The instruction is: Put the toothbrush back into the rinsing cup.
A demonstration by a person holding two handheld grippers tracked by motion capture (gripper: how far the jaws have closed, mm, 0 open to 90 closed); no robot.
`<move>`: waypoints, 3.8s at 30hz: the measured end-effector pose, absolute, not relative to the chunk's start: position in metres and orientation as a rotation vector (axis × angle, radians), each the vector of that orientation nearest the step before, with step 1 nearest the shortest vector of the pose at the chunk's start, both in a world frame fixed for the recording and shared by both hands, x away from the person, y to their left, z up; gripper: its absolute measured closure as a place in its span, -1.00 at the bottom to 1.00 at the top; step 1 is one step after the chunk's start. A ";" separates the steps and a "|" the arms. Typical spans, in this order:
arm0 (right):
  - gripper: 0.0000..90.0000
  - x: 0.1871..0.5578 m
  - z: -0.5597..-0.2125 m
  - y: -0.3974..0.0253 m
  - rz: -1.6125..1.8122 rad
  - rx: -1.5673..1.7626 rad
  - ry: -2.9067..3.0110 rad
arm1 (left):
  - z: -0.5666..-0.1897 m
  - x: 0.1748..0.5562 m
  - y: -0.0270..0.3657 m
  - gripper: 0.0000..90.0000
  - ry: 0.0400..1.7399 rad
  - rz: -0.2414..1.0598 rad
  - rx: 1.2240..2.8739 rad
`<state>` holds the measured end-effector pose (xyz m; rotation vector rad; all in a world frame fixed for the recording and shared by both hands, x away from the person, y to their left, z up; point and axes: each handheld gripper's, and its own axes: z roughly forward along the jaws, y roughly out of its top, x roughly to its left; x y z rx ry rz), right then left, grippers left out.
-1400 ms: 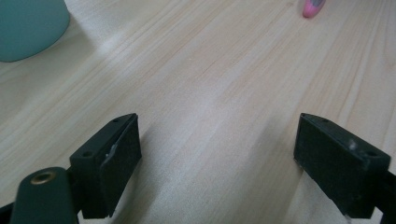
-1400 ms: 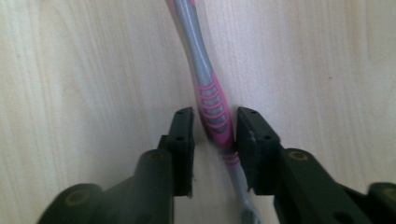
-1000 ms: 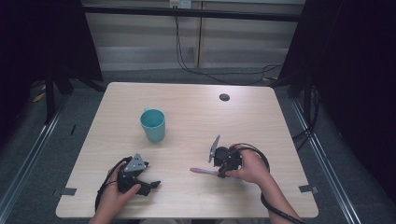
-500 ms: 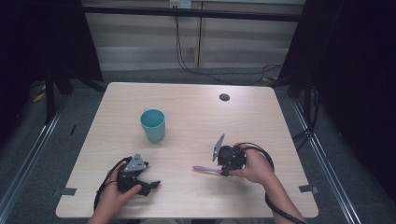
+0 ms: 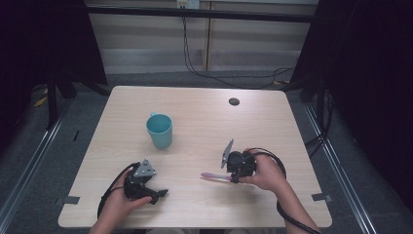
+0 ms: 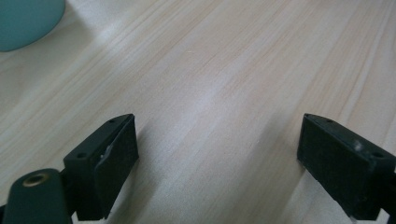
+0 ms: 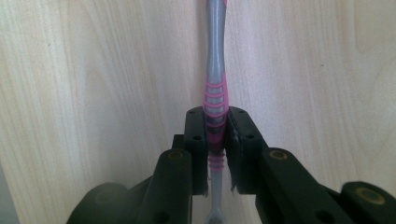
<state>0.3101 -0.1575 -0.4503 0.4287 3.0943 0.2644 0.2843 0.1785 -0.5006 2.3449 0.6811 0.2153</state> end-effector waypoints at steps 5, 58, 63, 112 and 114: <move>0.78 0.310 -0.449 -0.158 0.275 0.420 3.093 | -0.496 0.286 0.173 -0.67 0.681 0.195 2.394; 0.78 0.318 -0.434 -0.144 0.270 0.400 3.109 | -0.440 0.291 0.079 -0.26 0.181 0.329 2.643; 0.78 0.317 -0.432 -0.141 0.277 0.382 3.112 | -0.439 0.291 0.073 -0.22 0.166 0.369 2.634; 0.78 0.316 -0.423 -0.126 0.364 0.260 3.093 | -0.439 0.301 0.047 0.59 0.007 0.369 2.696; 0.78 0.315 -0.423 -0.126 0.363 0.268 3.090 | -0.439 0.301 0.048 0.59 0.009 0.364 2.691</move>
